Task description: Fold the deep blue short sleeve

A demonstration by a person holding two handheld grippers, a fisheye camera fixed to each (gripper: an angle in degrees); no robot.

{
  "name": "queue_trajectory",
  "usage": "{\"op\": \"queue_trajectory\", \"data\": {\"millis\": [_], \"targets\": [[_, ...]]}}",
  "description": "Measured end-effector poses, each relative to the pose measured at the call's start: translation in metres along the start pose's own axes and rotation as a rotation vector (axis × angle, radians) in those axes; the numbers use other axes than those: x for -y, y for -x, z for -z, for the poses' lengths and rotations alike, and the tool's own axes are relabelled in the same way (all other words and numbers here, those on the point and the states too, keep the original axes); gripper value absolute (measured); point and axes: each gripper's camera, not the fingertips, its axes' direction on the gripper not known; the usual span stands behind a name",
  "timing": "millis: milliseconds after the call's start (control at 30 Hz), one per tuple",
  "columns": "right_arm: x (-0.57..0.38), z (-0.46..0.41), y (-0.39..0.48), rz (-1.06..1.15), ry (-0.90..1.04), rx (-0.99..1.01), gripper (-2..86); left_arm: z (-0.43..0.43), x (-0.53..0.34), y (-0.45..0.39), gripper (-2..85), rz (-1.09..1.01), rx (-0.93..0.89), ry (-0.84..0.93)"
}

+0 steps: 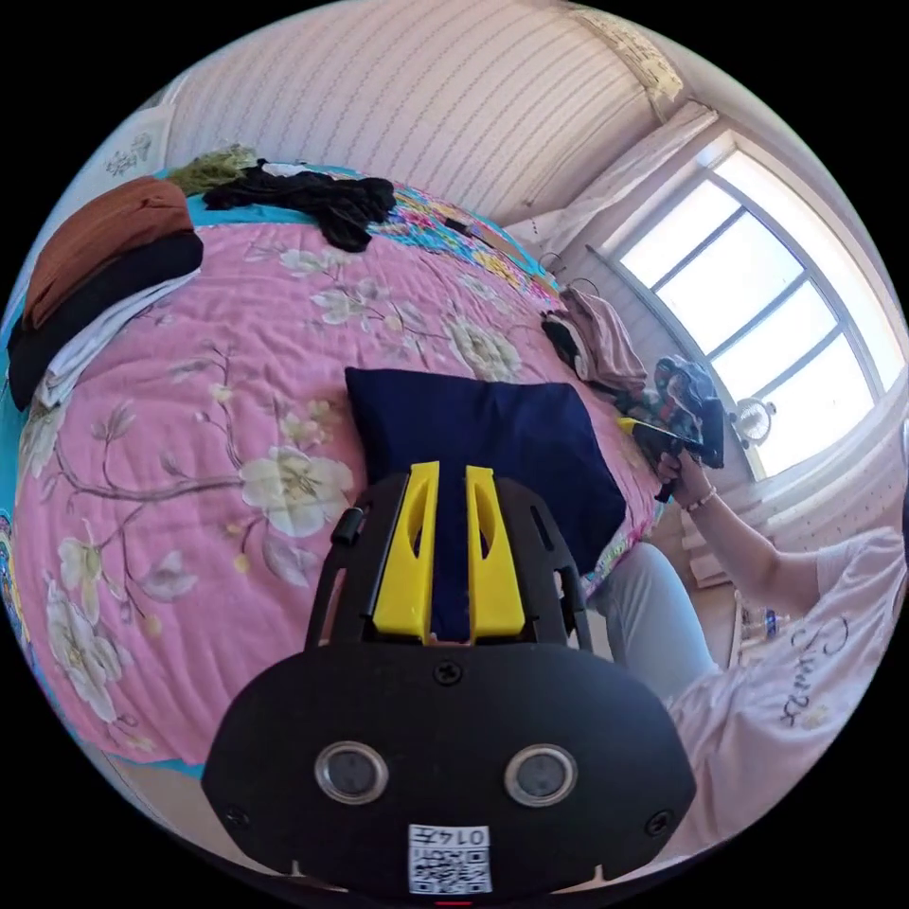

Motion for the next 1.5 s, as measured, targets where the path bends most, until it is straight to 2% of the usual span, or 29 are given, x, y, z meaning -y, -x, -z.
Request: {"op": "queue_trajectory", "data": {"millis": [100, 167, 233, 333, 433, 500, 567, 667, 767, 833, 900, 1000, 1100, 1200, 1233, 1400, 1500], "targets": [[0.039, -0.034, -0.018, -0.125, -0.004, -0.008, 8.9, -0.037, 0.030, 0.014, 6.7, 0.079, 0.098, -0.001], [0.053, -0.060, -0.031, -0.209, 0.064, -0.005, 7.7, -0.063, 0.040, 0.020, 7.6, 0.108, 0.166, 0.038], [0.062, -0.086, -0.040, -0.257, 0.158, 0.061, 2.3, -0.097, 0.043, 0.028, 7.7, 0.132, 0.272, 0.124], [0.063, -0.086, -0.038, -0.240, 0.082, -0.016, 0.9, -0.124, 0.036, 0.029, 4.8, 0.109, 0.302, 0.156], [0.059, -0.116, -0.043, -0.224, 0.197, -0.066, 0.4, -0.138, 0.022, 0.036, 2.9, 0.123, 0.291, 0.114], [0.060, -0.119, -0.039, -0.227, 0.181, -0.070, 0.3, -0.140, 0.013, 0.043, 2.7, 0.194, 0.236, 0.074], [0.063, -0.115, -0.029, -0.201, 0.161, -0.070, 0.4, -0.136, 0.005, 0.041, 3.0, 0.191, 0.232, 0.050], [0.060, -0.090, -0.008, -0.147, 0.066, -0.137, 0.4, -0.115, -0.015, 0.021, 3.1, 0.080, 0.292, -0.009], [0.041, -0.071, 0.056, 0.112, -0.024, -0.256, 0.2, -0.099, -0.058, -0.022, 1.4, -0.100, 0.222, -0.088], [0.013, -0.085, 0.125, 0.388, -0.039, -0.271, -0.1, -0.111, -0.108, -0.068, -0.2, -0.221, 0.169, -0.112], [-0.006, -0.108, 0.169, 0.491, -0.050, -0.274, -0.4, -0.133, -0.145, -0.099, -0.7, -0.267, 0.132, -0.113], [-0.016, -0.158, 0.217, 0.574, -0.056, -0.387, -0.8, -0.176, -0.190, -0.130, -0.9, -0.259, 0.032, -0.076], [0.004, -0.204, 0.230, 0.542, 0.072, -0.383, -0.8, -0.207, -0.215, -0.140, -1.0, -0.220, 0.019, -0.055], [0.020, -0.254, 0.210, 0.412, 0.306, -0.315, -0.6, -0.238, -0.234, -0.141, -1.0, -0.236, 0.099, 0.017], [0.020, -0.252, 0.206, 0.410, 0.249, -0.278, -0.5, -0.244, -0.245, -0.138, -1.0, -0.240, 0.090, -0.036], [0.043, -0.245, 0.210, 0.499, 0.351, -0.249, -0.6, -0.243, -0.267, -0.144, -1.0, -0.283, 0.073, -0.076], [0.064, -0.246, 0.207, 0.473, 0.255, -0.309, -0.5, -0.257, -0.286, -0.153, -1.0, -0.349, 0.094, -0.041]]}}
